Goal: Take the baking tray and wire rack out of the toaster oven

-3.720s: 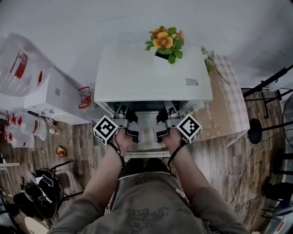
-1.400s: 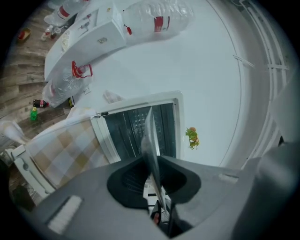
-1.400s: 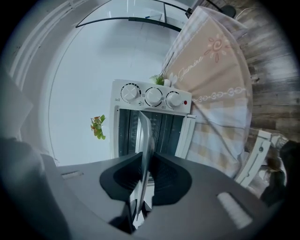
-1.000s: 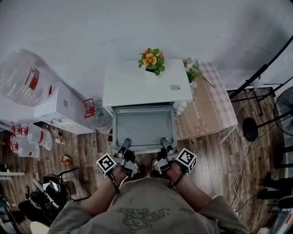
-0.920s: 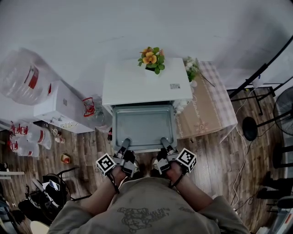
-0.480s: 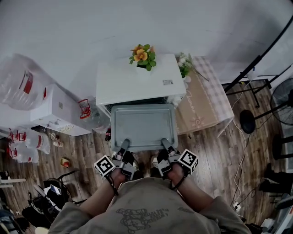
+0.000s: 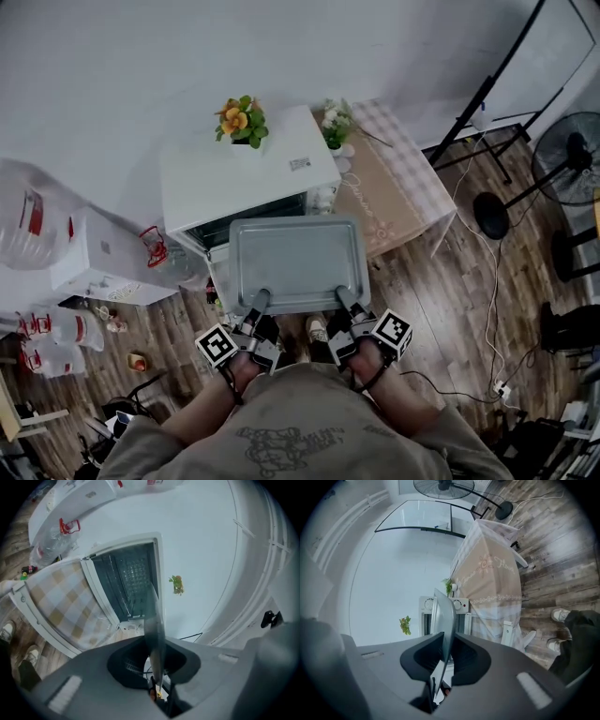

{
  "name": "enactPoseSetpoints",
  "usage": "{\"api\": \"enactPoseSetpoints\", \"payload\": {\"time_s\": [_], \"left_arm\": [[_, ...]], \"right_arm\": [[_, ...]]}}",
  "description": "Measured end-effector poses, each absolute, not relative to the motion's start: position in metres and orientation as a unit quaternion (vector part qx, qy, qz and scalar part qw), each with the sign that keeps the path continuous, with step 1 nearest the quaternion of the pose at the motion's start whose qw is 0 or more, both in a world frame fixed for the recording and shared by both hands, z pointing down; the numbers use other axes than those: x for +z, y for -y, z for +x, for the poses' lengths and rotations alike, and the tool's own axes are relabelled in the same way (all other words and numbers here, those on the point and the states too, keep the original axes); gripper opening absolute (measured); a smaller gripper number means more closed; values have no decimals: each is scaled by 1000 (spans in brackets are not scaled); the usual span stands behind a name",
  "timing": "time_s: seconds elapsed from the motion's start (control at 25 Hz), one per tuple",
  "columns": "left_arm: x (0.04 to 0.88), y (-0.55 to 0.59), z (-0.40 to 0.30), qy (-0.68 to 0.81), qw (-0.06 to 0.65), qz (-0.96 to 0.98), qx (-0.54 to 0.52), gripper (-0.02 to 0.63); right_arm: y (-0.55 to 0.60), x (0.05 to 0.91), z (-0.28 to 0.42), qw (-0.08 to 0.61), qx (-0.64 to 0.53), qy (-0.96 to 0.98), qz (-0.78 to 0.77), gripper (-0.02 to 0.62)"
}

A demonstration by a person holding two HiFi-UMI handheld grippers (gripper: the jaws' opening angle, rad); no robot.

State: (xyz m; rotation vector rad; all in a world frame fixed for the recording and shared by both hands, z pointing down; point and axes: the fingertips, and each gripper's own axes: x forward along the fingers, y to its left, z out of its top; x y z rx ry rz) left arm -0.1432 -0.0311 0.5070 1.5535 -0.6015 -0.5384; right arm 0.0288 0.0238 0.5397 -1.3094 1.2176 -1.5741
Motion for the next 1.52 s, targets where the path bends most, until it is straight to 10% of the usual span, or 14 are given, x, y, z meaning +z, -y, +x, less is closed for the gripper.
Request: {"api": "enactPoseSetpoints", "payload": {"time_s": [1.52], "left_arm": [[482, 45, 113, 99, 648, 750, -91, 60]], "right_arm": [[-67, 488, 258, 474, -470, -401, -627, 72]]}}
